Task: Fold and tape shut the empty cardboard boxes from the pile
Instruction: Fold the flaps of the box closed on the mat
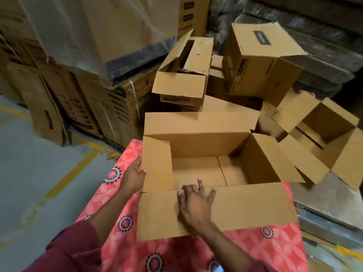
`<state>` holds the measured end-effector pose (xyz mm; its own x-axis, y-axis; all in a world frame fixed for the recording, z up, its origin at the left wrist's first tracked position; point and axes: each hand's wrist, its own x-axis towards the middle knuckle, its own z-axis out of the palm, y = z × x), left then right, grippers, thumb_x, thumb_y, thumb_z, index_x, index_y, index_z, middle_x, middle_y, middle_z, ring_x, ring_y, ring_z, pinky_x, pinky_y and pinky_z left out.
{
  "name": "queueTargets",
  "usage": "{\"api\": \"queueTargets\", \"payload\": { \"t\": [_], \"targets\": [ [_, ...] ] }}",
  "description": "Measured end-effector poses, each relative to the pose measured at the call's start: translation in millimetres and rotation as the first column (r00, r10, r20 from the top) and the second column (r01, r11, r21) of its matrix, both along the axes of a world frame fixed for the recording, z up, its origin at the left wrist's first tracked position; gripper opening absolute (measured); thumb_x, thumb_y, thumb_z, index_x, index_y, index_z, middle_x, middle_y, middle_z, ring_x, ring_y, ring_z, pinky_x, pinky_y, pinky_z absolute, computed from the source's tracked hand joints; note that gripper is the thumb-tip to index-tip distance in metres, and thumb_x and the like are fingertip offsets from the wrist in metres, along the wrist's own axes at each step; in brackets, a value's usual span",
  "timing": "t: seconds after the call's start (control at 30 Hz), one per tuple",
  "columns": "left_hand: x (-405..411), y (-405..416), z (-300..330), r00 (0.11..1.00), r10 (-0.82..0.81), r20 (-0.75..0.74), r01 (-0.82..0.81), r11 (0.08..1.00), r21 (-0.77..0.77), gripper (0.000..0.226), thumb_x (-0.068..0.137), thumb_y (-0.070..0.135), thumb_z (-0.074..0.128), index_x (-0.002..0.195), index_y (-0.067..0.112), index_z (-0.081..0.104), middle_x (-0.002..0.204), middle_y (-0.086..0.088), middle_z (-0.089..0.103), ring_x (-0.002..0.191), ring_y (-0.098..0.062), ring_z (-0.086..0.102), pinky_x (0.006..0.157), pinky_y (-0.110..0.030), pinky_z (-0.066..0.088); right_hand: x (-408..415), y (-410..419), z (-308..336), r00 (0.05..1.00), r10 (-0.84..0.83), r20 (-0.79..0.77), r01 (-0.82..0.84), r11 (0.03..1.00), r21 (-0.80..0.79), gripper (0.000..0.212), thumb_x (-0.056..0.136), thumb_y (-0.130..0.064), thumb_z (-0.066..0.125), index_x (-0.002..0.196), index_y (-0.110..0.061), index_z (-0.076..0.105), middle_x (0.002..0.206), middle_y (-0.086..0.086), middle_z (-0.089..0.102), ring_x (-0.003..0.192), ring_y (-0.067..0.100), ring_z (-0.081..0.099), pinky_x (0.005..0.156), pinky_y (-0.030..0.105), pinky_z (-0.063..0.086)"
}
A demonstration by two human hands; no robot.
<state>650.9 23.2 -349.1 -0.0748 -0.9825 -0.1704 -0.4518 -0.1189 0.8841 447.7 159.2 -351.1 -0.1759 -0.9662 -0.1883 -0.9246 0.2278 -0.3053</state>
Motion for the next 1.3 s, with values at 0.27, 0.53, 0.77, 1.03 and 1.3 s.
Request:
{"api": "queueTargets", "payload": {
  "t": [0.27, 0.53, 0.77, 1.03, 1.3],
  "targets": [
    [-97.4, 65.0, 14.5, 0.824, -0.229, 0.518, 0.34, 0.932, -0.13, 0.066, 0.1, 0.048, 0.058, 0.16, 0.028, 0.039, 0.171, -0.005, 0.026, 0.16, -0.023, 0.014, 0.126, -0.053, 0.016, -32.9, 9.8, 20.2, 0.817, -0.18, 0.548, 0.341, 0.917, -0.207, 0.037, 0.092, -0.04, 0.058, 0.125, -0.027, 0.067, 0.124, 0.002, 0.065, 0.12, 0.025, 0.059, 0.107, 0.044, 0.046],
    [-207.8, 122.4, 9.8, 0.607, -0.467, 0.644, 0.631, 0.775, -0.033, 0.054, 0.102, 0.066, 0.038, 0.129, 0.026, 0.062, 0.132, -0.001, 0.067, 0.128, -0.026, 0.059, 0.107, -0.048, 0.036, -227.1, 45.0, 23.4, 0.082, -0.741, 0.666, 0.961, 0.236, 0.145, 0.045, 0.085, -0.029, 0.064, 0.123, -0.006, 0.068, 0.117, 0.021, 0.07, 0.108, 0.041, 0.065, 0.092, 0.044, 0.051],
    [-179.1, 115.8, 4.7, 0.584, -0.501, 0.638, 0.638, 0.77, 0.021, 0.073, 0.094, 0.084, 0.031, 0.105, 0.029, 0.078, 0.103, 0.006, 0.07, 0.096, -0.023, 0.066, 0.08, -0.036, 0.055, -216.7, 90.7, 33.5, -0.032, -0.548, 0.836, 0.904, 0.341, 0.259, 0.023, 0.088, -0.031, 0.072, 0.099, -0.011, 0.072, 0.09, 0.01, 0.072, 0.076, 0.021, 0.062, 0.069, 0.033, 0.044],
    [-162.1, 125.5, 10.6, 0.559, -0.564, 0.608, 0.682, 0.73, 0.049, 0.071, 0.091, 0.084, 0.04, 0.136, 0.036, 0.065, 0.129, 0.009, 0.067, 0.119, -0.018, 0.06, 0.097, -0.041, 0.051, -184.9, 125.8, 0.9, 0.743, -0.335, 0.579, 0.567, 0.775, -0.28, 0.053, 0.083, -0.051, 0.069, 0.132, -0.039, 0.053, 0.141, -0.009, 0.058, 0.134, 0.022, 0.049, 0.104, 0.039, 0.044],
    [-136.4, 165.7, 19.8, 0.077, -0.664, 0.744, 0.846, 0.438, 0.303, 0.146, 0.059, 0.095, 0.061, 0.161, 0.033, -0.023, 0.168, -0.01, -0.03, 0.157, -0.032, -0.025, 0.121, -0.068, -0.012, -209.2, 139.6, 23.5, 0.994, 0.108, -0.012, -0.099, 0.945, 0.311, 0.153, 0.043, -0.102, 0.062, 0.158, -0.045, -0.021, 0.161, -0.007, -0.043, 0.149, 0.025, -0.038, 0.121, 0.067, -0.01]
  ]
}}
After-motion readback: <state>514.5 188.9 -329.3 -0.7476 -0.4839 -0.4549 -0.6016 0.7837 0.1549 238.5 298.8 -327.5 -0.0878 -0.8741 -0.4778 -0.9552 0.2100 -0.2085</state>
